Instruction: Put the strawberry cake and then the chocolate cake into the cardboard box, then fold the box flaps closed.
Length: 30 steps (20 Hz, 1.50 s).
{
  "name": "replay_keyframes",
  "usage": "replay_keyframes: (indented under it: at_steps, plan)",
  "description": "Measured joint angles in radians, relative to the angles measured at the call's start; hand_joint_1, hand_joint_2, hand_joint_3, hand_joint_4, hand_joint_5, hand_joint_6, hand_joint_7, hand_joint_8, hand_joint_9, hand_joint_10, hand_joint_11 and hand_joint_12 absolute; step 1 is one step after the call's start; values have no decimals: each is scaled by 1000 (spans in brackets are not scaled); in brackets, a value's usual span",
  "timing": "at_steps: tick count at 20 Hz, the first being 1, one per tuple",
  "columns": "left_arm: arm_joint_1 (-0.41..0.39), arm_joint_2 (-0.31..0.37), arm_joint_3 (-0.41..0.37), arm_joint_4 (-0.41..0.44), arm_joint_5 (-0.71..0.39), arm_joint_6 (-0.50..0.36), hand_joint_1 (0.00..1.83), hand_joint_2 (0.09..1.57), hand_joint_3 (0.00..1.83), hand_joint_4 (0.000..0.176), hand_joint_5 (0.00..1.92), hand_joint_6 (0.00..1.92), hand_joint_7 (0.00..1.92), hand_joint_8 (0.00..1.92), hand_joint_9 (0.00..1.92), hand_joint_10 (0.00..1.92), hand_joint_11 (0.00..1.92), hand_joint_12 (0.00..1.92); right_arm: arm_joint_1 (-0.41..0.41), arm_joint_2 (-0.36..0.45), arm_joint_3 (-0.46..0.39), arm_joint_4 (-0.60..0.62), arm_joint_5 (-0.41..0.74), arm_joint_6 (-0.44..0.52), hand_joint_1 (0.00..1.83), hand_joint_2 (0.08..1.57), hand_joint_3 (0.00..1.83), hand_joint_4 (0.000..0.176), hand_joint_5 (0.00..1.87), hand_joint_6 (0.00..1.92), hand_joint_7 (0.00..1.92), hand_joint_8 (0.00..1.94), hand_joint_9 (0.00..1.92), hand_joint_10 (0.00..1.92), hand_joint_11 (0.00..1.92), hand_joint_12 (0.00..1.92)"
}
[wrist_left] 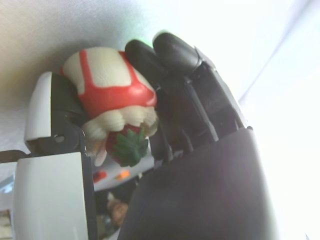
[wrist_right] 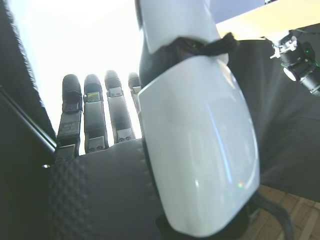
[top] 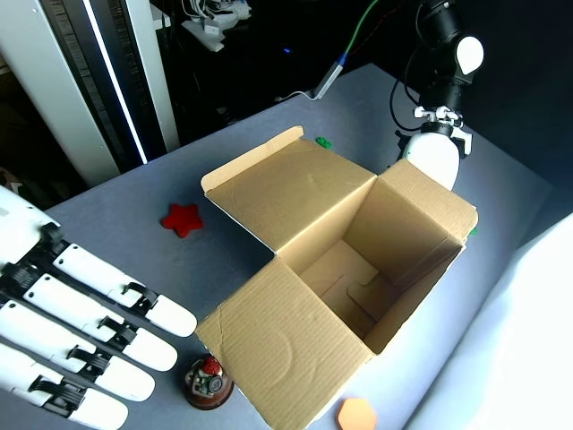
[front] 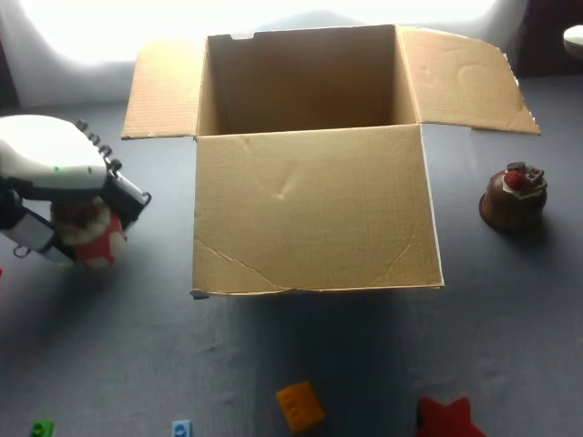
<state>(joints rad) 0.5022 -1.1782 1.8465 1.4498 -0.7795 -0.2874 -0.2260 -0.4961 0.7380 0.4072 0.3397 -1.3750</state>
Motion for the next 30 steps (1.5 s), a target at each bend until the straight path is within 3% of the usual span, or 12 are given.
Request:
replay_keyframes:
  at_steps: [4, 7, 9, 11, 14, 18, 20, 22, 30]
  plan:
    - [-41, 76, -34, 27, -28, -1, 1173, 1241, 0, 0, 672, 1324, 844, 1362, 827, 1129, 672, 1519, 0, 0, 0, 1, 0, 0, 1213, 951, 0, 0, 71, 0, 121, 1, 106, 0, 0, 302]
    - [-97, 121, -55, 107, -62, -9, 1179, 1231, 0, 0, 691, 1310, 862, 1328, 826, 1131, 666, 1514, 0, 0, 0, 0, 0, 0, 1180, 970, 7, 0, 105, 8, 170, 8, 122, 3, 0, 361]
    - [-146, 141, -66, 172, -84, -55, 1179, 1243, 0, 0, 662, 1325, 844, 1389, 802, 1243, 657, 1600, 0, 0, 0, 1, 0, 0, 1204, 993, 17, 0, 101, 5, 159, 2, 121, 2, 0, 368]
    - [-196, 154, -78, 218, -95, -95, 1178, 1233, 2, 0, 677, 1323, 856, 1341, 804, 1193, 639, 1574, 0, 0, 0, 0, 0, -1, 1189, 999, 14, 0, 91, 1, 136, 0, 107, 0, 0, 348]
    - [-287, 165, -93, 320, -116, -162, 1191, 1230, 1, 0, 683, 1281, 863, 1366, 806, 1244, 647, 1596, 0, 0, 0, 0, 0, -1, 1181, 987, 3, 0, 92, 0, 132, 0, 100, 0, 0, 316]
    - [-393, 190, -95, 351, -133, -186, 1186, 1248, 0, 0, 671, 1282, 823, 1466, 767, 1411, 662, 1674, 0, 0, 0, 7, -3, 0, 1194, 979, 0, 0, 74, 2, 122, 3, 85, 2, 0, 279]
    - [-432, 190, -87, 408, -147, -208, 1185, 1254, 0, 0, 649, 1305, 822, 1455, 778, 1327, 662, 1607, 0, 0, 0, 10, -6, 0, 1227, 968, 0, 0, 58, 2, 107, 2, 83, 0, 0, 188]
    - [-468, 183, -72, 465, -171, -224, 1191, 1247, 0, 0, 671, 1266, 827, 1457, 797, 1314, 696, 1595, 0, 0, 0, 11, -8, 0, 1228, 969, 0, 0, 72, 4, 112, 1, 103, 5, 0, 240]
    - [-602, 157, -53, 541, -217, -254, 1176, 1254, 0, 0, 639, 1343, 832, 1412, 821, 1196, 690, 1540, -8, 0, 0, 11, -13, -3, 1173, 996, 2, 0, 57, 1, 119, 1, 72, 6, 0, 228]
